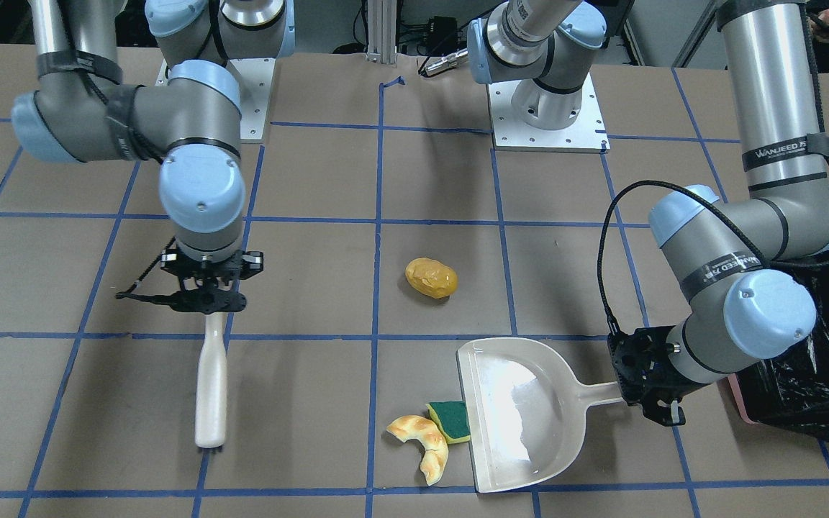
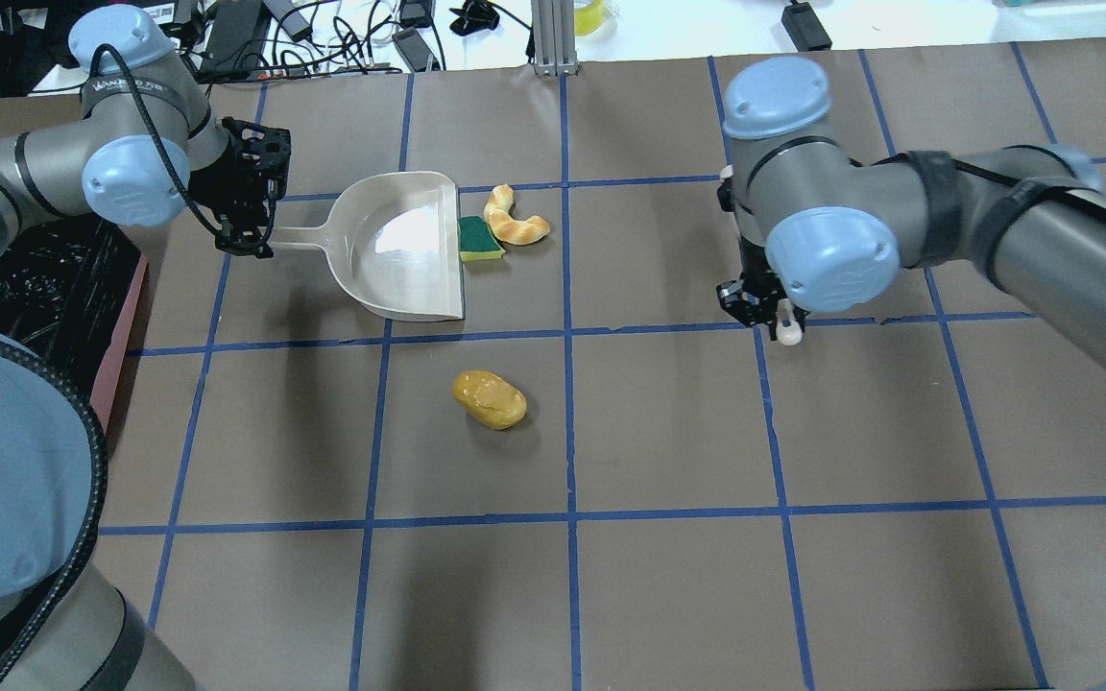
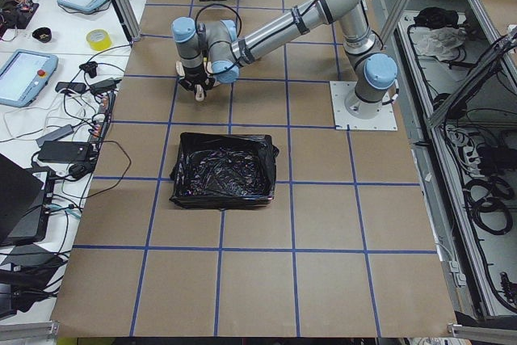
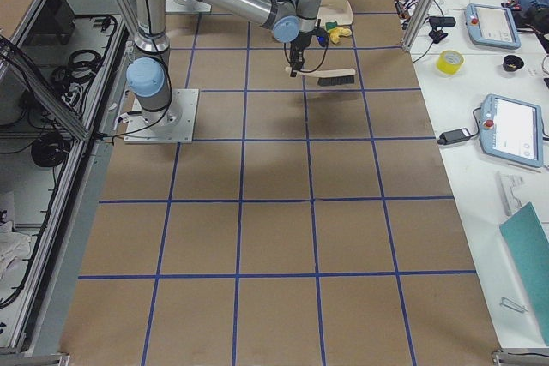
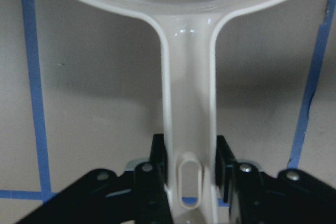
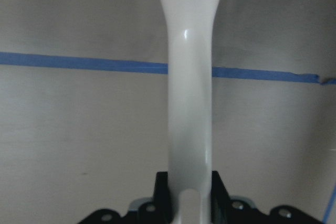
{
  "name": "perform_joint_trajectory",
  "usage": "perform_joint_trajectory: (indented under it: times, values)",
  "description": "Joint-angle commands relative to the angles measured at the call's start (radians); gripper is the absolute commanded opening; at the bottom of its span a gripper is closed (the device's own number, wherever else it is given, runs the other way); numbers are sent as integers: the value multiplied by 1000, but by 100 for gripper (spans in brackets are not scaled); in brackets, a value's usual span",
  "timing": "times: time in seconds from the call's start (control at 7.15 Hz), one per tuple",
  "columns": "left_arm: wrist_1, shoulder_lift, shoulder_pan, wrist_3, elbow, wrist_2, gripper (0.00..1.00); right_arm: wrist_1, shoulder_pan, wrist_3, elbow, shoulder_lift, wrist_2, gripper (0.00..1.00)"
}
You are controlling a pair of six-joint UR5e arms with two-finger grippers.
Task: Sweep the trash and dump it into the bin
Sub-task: 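Lift the white brush with the right gripper and carry it toward the dustpan, then sweep the yellow lump into the dustpan with the right brush while left holds it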
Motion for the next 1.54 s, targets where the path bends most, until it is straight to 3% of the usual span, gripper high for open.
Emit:
perform_joint_trajectory:
  times: [0.0,0.42,0.7,1.12,1.4]
  values:
    - [-3,1,-25,-10,0,64,2,80,158,125,-180,151,124,8]
    - [-3,1,-35,-18,2,92,2,65,269,220,-299,251,331,7]
    - [-3,1,-35,-23,2,92,2,67,377,245,-466,323,337,7]
    - [-3,4,-35,-24,2,92,2,82,418,249,-534,329,426,10]
    - [-6,25,-32,-7,-6,92,2,308,386,234,-516,220,414,10]
